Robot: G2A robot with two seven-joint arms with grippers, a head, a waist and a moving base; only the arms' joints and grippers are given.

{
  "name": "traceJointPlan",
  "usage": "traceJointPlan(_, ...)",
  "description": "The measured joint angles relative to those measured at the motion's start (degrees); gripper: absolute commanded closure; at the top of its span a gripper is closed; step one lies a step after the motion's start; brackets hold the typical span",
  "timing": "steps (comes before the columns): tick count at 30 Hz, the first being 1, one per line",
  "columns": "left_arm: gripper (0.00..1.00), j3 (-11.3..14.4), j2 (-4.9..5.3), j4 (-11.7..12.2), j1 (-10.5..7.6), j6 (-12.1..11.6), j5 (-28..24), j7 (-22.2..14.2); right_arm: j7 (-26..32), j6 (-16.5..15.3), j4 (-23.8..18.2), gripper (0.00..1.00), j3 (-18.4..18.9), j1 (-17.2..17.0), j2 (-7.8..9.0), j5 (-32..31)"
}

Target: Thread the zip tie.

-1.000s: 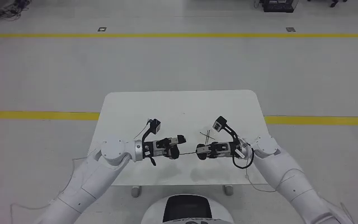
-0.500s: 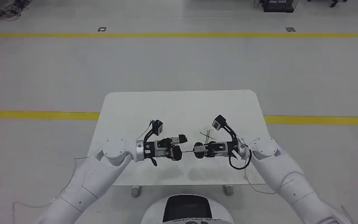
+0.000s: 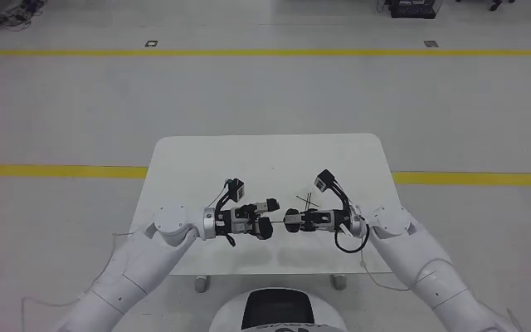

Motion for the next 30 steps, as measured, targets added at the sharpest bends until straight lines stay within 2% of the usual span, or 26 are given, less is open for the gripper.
traceJointPlan(7,0.02,0.4,-0.02,0.2,-0.21,0.3,0.4,0.5,1.5,0.0,-1.3,1.0,1.6,-1.0,-0.06,1.0)
traceJointPlan(8,0.15,0.4,-0.03,0.2,-0.25,0.3,0.4,0.5,1.6,0.0,-1.3,1.0,1.7,-1.1,-0.08,1.0)
traceJointPlan(9,0.22,0.5,-0.03,0.2,-0.28,0.2,0.5,0.5,1.6,0.0,-1.4,1.0,1.9,-1.2,-0.1,0.9)
traceJointPlan(12,0.25,0.6,-0.03,0.3,-0.36,0.1,0.6,0.5,1.7,0.0,-1.6,1.0,2.4,-1.6,-0.2,0.7)
traceJointPlan(14,0.36,0.7,-0.04,0.4,-0.42,0.1,0.6,0.5,1.9,0.0,-1.7,1.0,2.7,-1.7,-0.28,0.6)
traceJointPlan(16,0.42,0.8,-0.05,0.4,-0.49,0.1,0.5,0.4,1.9,0.0,-1.7,1.0,2.9,-1.8,-0.38,0.5)
traceJointPlan(21,0.44,0.9,-0.07,0.6,-0.64,-0.1,0.4,0.3,1.8,0.0,-1.3,1.0,2.7,-1.6,-0.67,0.1)
traceJointPlan(22,0.5,1.0,-0.08,0.6,-0.67,-0.1,0.3,0.3,1.7,0.0,-1.1,1.0,2.6,-1.5,-0.75,-0.1)
traceJointPlan(25,0.55,1.0,-0.09,0.7,-0.76,-0.2,0.2,0.2,1.3,0.0,-0.3,1.0,2.2,-1.1,-0.93,-0.7)
traceJointPlan(28,0.68,1.1,-0.1,0.8,-0.85,-0.3,0.0,0.1,0.7,0.1,0.6,1.0,1.6,-0.6,-1.07,-1.2)
traceJointPlan(30,0.73,1.1,-0.1,0.9,-0.93,-0.4,-0.2,-0.1,0.5,0.2,1.0,1.0,1.4,-0.4,-1.13,-1.3)
